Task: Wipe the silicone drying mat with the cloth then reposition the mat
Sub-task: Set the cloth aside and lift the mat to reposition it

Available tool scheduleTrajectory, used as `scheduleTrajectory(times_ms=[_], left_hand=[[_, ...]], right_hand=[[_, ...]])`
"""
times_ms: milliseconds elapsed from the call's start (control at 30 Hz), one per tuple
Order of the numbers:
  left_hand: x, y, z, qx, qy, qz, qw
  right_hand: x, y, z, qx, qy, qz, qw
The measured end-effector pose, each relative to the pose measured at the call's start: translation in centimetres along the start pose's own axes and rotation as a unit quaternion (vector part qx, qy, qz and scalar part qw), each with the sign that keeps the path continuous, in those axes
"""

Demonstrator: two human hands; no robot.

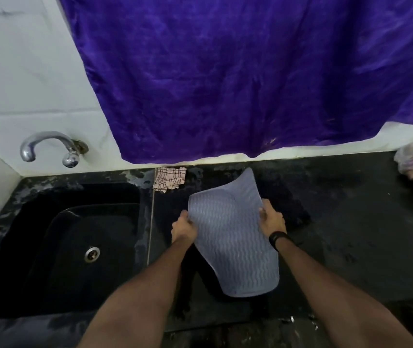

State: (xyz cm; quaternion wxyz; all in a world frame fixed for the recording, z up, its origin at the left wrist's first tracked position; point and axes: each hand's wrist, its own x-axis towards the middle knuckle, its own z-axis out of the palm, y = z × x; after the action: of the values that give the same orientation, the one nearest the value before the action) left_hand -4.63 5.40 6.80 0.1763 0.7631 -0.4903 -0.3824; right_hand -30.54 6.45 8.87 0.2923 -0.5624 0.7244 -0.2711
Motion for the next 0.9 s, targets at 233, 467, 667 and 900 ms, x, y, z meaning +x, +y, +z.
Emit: scheduleTrajectory(times_ms=[233,467,667,900], left_hand=[[0.1,-6.2,-5.4,-0.051,0.039,-0.037,0.997],[-0.1,-10.7,-5.7,-0.014,-0.002,-0.077,0.997],[0.5,-11.7,-5.8,0.024,-0.005,-0.081,0.996],[0.8,-12.2,-4.4,0.077,0.005,-0.114,0.990]], right_hand=[[-1.6,-6.3,5.6,-0.016,-0.068,0.028,0.997],[-2.3,-6.2,9.3,-0.076,-0.088,0.118,0.986],[-1.6,-5.2,9.4,-0.068,-0.082,0.129,0.986],[-0.6,-4.2,10.8,-0.097,-0.081,0.156,0.980]])
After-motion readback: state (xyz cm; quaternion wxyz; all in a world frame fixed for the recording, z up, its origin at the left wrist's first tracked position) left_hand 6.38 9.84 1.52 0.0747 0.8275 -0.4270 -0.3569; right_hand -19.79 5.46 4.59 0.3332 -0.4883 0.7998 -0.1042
